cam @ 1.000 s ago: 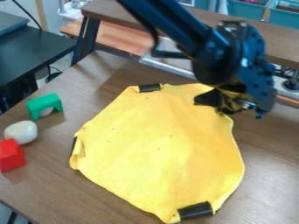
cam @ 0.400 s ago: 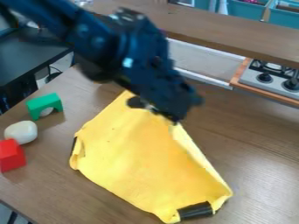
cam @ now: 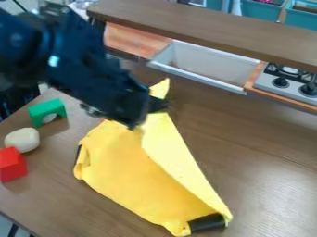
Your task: Fold the cloth from top right to bottom left
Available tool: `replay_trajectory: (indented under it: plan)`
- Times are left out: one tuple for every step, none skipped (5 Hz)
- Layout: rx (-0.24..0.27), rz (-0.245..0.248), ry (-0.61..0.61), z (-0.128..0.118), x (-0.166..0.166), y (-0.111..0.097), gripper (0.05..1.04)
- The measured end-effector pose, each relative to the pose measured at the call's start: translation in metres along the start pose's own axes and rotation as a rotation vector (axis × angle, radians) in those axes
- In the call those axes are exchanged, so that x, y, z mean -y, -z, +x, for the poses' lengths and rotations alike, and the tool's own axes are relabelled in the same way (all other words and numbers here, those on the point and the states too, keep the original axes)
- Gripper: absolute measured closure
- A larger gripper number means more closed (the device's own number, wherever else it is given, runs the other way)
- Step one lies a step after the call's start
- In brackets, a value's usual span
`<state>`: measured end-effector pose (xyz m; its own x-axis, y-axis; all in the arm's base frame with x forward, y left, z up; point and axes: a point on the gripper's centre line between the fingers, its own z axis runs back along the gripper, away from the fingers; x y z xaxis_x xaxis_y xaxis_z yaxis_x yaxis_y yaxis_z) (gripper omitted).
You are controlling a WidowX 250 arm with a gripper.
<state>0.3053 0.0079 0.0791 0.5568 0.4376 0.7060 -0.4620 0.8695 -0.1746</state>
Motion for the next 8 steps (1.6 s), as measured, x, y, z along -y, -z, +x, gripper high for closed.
replay_trajectory:
  plan:
    - [-0.056, 0.033, -0.001, -0.002, -0.028, 0.005, 1.034]
    - [-0.094, 0.052, 0.006, 0.000, -0.052, 0.010, 1.034]
    - [-0.123, 0.085, 0.000, -0.004, -0.070, 0.011, 1.034]
    - [-0.177, 0.133, 0.026, -0.011, -0.088, 0.009, 1.014]
    - [-0.261, 0.219, 0.073, -0.022, -0.100, 0.004, 0.869]
    - [-0.387, 0.308, 0.126, -0.018, -0.095, 0.006, 0.614]
    - [-0.526, 0.389, 0.245, -0.011, -0.083, 0.010, 0.312]
    - [-0.593, 0.384, 0.391, 0.003, -0.053, 0.009, 0.094]
